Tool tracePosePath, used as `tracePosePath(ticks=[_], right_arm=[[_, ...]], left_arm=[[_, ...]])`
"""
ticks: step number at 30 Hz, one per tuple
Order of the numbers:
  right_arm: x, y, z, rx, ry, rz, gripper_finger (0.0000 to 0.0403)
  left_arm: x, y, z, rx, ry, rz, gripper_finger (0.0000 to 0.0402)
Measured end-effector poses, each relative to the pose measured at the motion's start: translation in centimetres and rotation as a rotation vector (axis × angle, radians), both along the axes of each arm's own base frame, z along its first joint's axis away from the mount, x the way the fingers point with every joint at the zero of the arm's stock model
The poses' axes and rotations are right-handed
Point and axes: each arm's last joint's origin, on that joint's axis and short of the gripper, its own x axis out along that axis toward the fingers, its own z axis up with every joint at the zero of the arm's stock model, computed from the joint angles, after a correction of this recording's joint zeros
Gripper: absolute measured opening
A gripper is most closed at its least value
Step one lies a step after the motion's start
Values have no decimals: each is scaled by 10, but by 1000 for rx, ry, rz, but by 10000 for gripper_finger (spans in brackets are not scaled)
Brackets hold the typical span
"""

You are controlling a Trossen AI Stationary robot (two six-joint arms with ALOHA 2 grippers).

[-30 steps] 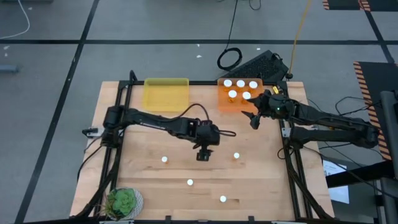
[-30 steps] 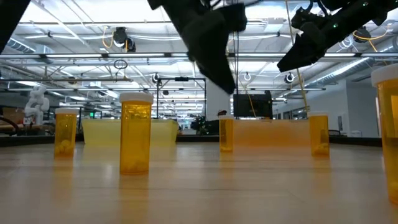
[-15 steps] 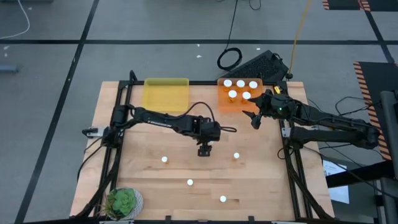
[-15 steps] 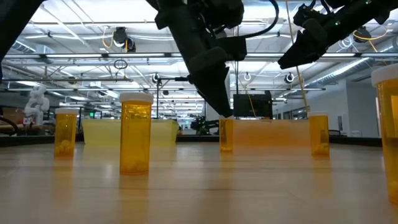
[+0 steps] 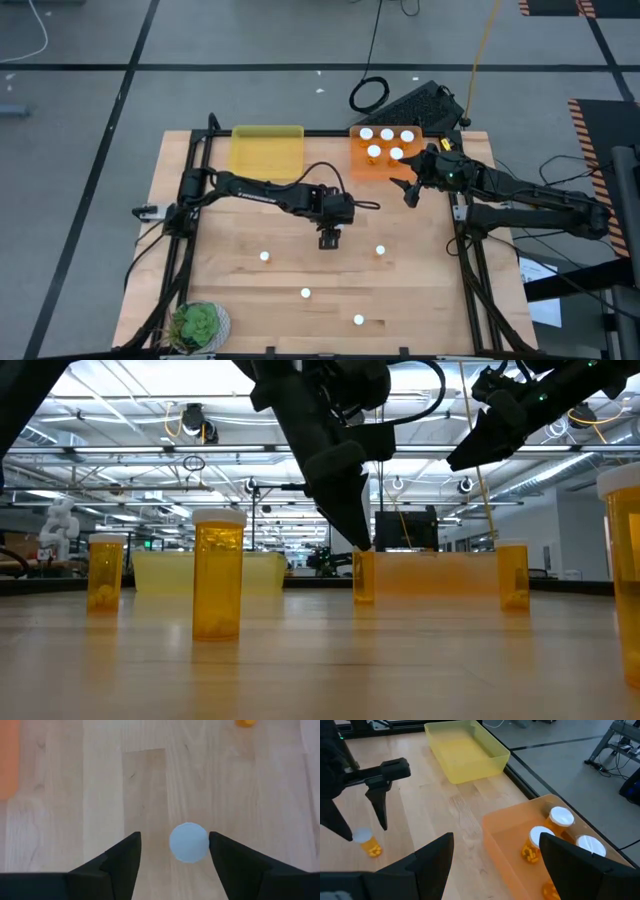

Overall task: Pick and place medicine bottles into bin by pill shape (circle, oval)
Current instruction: Put the small yellow pill bottle into the transparent yellow bin

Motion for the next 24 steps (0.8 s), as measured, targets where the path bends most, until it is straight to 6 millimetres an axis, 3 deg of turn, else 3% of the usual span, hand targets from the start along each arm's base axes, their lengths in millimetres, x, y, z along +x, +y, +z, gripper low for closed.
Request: tracePosePath(ticks=[16, 24], right_arm=[[0, 0, 0, -3, 2, 2, 287], [0, 0, 0, -3, 2, 2, 287]], left_arm=[[2, -11, -3, 5, -3, -36, 234], [6, -11, -15, 14, 9, -31, 234]])
